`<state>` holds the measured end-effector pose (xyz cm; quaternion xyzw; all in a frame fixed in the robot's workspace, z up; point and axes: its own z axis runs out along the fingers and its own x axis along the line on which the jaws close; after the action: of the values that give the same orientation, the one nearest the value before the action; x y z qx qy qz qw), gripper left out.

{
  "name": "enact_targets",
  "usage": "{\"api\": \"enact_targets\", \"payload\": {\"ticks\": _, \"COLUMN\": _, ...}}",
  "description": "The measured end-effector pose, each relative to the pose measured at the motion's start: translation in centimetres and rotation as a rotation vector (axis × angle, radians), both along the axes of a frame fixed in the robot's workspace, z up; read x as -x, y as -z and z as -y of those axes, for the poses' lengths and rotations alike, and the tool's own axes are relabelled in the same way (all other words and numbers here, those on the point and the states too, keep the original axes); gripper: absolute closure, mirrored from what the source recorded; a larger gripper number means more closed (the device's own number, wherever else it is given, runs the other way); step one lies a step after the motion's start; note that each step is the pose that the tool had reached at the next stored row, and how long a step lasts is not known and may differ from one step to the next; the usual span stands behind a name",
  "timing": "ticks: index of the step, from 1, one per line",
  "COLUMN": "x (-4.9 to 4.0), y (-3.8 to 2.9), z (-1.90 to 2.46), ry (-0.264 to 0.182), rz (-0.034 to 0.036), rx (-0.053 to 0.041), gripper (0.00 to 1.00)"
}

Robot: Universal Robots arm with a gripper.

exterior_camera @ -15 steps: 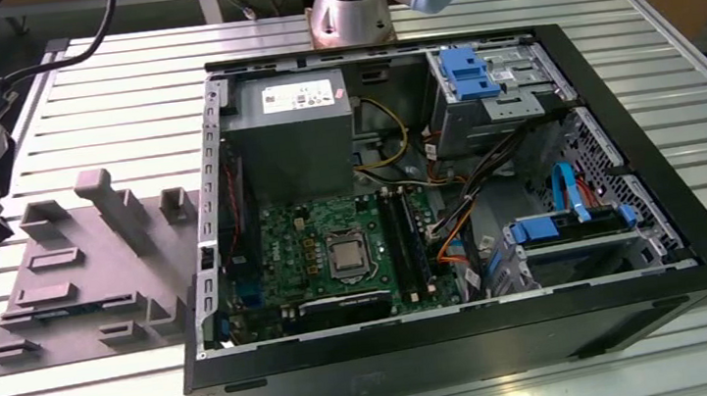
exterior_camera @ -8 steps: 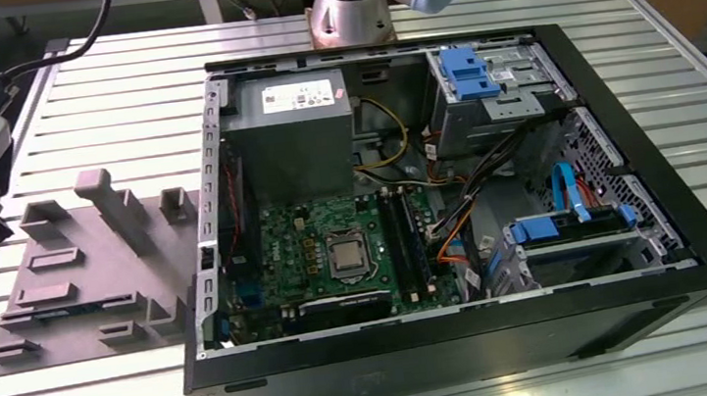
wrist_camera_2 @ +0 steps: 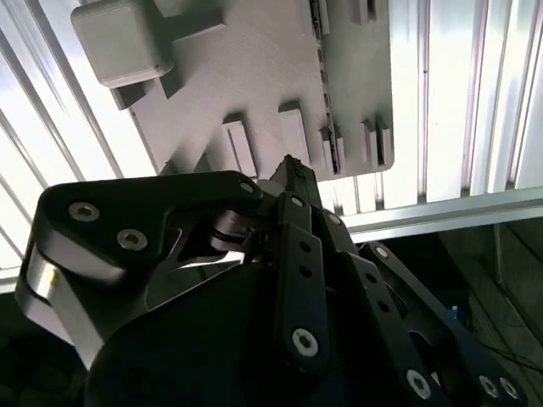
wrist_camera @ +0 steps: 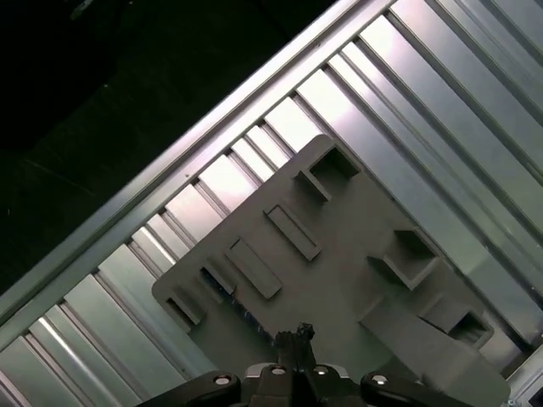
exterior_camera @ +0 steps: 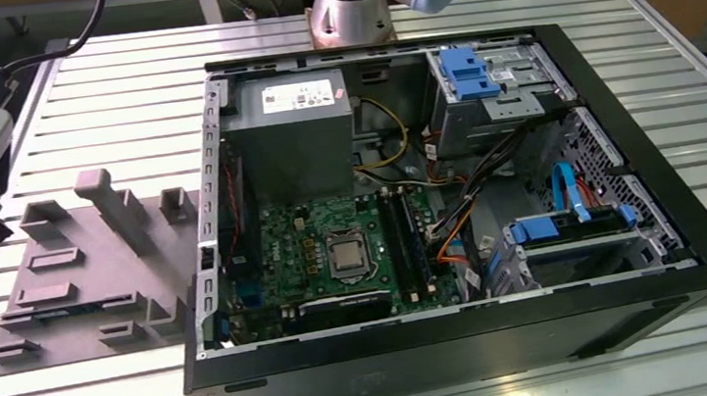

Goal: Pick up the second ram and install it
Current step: 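Pick up the second ram and move it above second insertion slot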

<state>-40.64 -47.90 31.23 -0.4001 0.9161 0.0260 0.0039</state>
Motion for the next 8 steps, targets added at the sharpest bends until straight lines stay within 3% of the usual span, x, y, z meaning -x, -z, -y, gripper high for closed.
{"api": "enact_targets", "payload": {"ticks": 8, "x": 0.00, "y": 0.01, "z": 0.00, "ry": -0.073, "rz": 0.0000, "rx": 0.0000, "gripper": 0.89}}
